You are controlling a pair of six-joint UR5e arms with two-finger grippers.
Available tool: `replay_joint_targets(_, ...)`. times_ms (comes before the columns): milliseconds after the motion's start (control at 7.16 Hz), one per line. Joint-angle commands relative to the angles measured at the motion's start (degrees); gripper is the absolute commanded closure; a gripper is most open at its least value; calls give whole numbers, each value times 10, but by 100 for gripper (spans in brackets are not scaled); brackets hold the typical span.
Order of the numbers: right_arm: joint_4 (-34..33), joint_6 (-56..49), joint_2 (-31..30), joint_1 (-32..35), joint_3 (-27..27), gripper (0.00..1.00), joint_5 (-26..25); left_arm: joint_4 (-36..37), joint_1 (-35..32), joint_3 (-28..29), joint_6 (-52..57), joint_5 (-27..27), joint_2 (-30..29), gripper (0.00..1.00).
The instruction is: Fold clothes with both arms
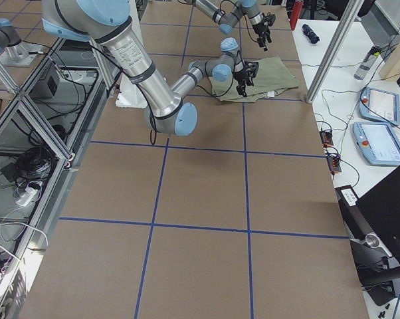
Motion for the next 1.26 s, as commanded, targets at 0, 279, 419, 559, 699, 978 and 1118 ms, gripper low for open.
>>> replay_joint_targets(0, 2, 18, -4, -38, -9, 16, -5, -1, 4, -13, -1, -1, 10, 0)
replay_joint_targets(279, 4, 19, -17, -66, -11, 23, -29, -3, 6, -13, -1, -1, 13, 0)
replay_joint_targets(419, 3, 19, -19, -67, -10, 24, -30, -4, 7, -12, -1, -1, 13, 0)
replay_joint_targets(559, 3, 19, -20, -68, -8, 28, -31, -5, 7, -11, -1, -1, 14, 0)
replay_joint_targets(699, 3, 20, -22, -68, -8, 40, -33, -6, 7, -11, -1, -1, 14, 0)
replay_joint_targets(978, 4, 32, -23, -69, -6, 100, -38, -7, 8, -10, -1, -1, 14, 0)
replay_joint_targets(1118, 4, 34, -27, -69, -2, 100, -46, -8, 8, -10, -1, -1, 14, 0)
